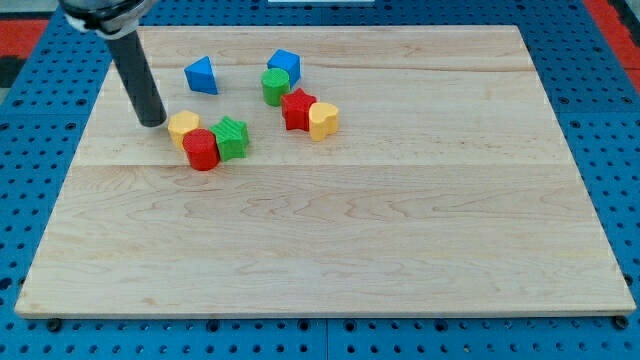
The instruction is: Move the red circle to the bottom of red star
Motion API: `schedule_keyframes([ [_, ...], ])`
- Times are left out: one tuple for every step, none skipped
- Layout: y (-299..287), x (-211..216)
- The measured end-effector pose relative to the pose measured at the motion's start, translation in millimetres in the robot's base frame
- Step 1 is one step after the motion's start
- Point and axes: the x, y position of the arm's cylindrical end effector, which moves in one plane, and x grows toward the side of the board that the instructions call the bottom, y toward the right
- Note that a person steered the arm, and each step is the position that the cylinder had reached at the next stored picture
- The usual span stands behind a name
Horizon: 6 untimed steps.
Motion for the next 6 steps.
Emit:
schedule_keyframes([
  [19, 16],
  [59, 31],
  [85, 40],
  [62, 64],
  [75, 89],
  [97, 109],
])
